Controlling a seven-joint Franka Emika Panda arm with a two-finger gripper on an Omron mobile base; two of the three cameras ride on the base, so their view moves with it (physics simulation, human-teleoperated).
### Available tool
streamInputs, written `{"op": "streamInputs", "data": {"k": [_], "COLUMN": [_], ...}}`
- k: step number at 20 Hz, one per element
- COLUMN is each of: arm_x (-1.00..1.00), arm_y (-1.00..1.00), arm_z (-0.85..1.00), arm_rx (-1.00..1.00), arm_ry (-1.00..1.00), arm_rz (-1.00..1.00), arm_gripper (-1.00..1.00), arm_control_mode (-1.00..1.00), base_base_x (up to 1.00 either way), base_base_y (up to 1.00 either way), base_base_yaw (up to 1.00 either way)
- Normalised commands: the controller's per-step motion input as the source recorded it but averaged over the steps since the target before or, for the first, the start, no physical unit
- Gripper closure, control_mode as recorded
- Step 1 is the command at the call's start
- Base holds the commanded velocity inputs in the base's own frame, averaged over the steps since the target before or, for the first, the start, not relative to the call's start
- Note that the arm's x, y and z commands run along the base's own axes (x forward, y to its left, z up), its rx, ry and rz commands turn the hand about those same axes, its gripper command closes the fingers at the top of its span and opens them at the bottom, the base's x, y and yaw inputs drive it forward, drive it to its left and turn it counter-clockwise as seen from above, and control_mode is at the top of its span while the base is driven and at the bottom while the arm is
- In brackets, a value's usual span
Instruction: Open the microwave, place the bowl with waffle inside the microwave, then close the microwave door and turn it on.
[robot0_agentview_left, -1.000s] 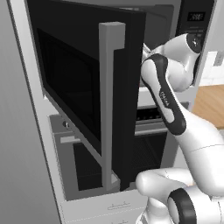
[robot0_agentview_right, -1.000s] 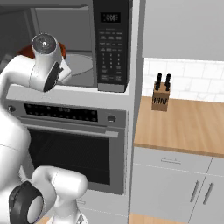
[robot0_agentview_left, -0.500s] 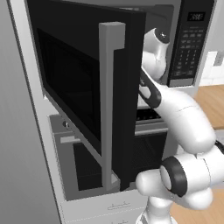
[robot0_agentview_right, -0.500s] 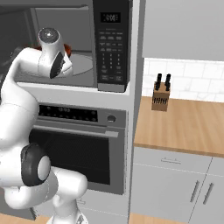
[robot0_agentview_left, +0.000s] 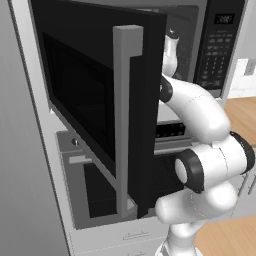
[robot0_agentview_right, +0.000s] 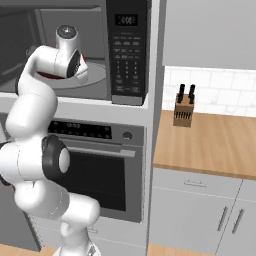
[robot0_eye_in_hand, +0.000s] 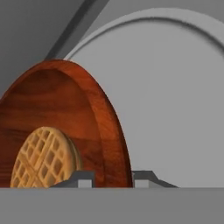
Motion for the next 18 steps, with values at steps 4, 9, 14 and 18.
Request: {"op": "streamInputs", "data": {"k": [4, 9, 14, 18], "arm_x": [0.18, 0.17, -0.01, -0.41], "arm_y": [0.28, 0.21, 0.04, -0.19], "arm_z": [-0.45, -0.23, -0.03, 0.20], "arm_rx": [0.00, 0.00, 0.00, 0.00], "arm_ry": [0.00, 0.00, 0.00, -0.07], "arm_rz": [0.00, 0.00, -0.01, -0.04], "arm_gripper": [1.00, -1.00, -1.00, -1.00], "arm_control_mode": [-1.00, -1.00, -1.00, -1.00], "base_base_x": [0.00, 0.00, 0.00, 0.00], "base_base_y": [0.00, 0.00, 0.00, 0.00], "base_base_yaw": [0.00, 0.00, 0.00, 0.00]}}
